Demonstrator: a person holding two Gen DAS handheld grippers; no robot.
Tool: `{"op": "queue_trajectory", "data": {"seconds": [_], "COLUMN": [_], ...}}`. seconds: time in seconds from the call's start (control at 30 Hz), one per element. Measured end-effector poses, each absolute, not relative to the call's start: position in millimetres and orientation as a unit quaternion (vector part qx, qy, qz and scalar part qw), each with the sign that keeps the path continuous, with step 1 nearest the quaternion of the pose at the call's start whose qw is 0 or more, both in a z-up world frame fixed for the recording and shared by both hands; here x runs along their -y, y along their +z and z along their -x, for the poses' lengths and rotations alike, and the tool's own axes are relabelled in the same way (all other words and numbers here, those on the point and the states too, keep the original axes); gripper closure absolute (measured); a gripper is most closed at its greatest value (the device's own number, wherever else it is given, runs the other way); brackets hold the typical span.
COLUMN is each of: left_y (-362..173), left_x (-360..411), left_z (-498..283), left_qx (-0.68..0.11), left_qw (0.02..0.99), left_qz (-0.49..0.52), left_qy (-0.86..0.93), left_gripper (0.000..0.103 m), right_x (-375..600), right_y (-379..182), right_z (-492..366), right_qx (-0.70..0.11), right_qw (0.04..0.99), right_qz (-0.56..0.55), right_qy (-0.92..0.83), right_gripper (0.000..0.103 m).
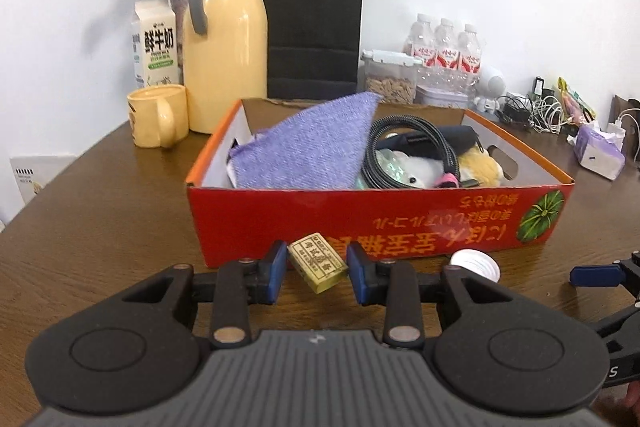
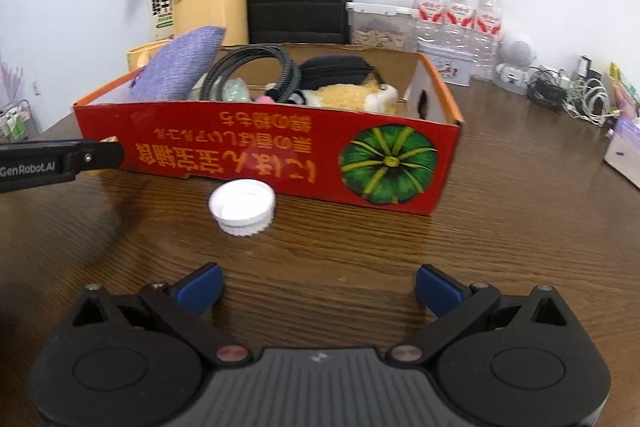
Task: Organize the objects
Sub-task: 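Grasp the last white cap with the right gripper while the left holds the gold box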
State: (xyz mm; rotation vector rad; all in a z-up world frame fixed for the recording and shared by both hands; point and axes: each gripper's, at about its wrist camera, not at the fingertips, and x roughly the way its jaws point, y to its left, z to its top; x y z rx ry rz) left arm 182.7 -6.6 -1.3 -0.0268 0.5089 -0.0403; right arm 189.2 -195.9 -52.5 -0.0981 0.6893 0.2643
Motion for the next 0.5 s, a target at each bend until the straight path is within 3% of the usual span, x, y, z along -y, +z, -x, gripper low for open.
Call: {"op": "queue_trajectory", "data": {"seconds": [0.3, 0.5], "left_y": [-4, -3], "left_x": [0, -1], "left_z": [-180, -178], "left_qx": [-0.245, -0.24], "left_qw": [0.969, 0.97], "left_qz": [0.019, 0.02], "left_qy": [-0.019, -0.021], "left_gripper": [0.069, 0.069], "right_x": [165, 156], "right_y": [-50, -48], "right_z": [-209, -223], "right_qx": [-0.331, -0.332], "right_qw": [0.93, 0.931], "right_qz": [0.064, 0.047], "right_qy": [0.146, 0.143], "right_gripper": [0.002, 0.015]}}
